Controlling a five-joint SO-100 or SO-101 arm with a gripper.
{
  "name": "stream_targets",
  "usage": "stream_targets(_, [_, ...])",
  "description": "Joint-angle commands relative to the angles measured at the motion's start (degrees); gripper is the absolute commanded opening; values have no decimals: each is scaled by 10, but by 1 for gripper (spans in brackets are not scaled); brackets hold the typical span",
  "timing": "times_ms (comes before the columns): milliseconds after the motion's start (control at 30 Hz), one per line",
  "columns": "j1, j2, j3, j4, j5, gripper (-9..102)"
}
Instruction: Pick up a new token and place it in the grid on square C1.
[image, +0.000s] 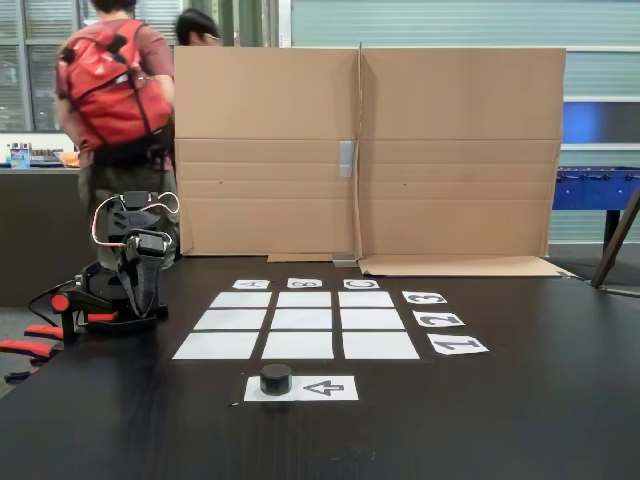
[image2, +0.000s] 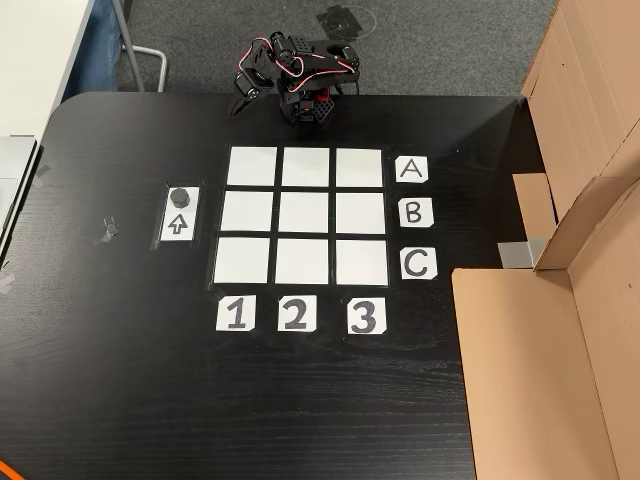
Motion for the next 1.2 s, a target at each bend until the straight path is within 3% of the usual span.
stream_targets(0, [-4, 2, -3, -3, -4, 0])
stream_targets(600, [49, 2, -43, -35, -4, -1])
stream_targets(833, [62, 2, -47, -149, 7, -1])
stream_targets(1167, [27, -62, -193, -157, 64, -1])
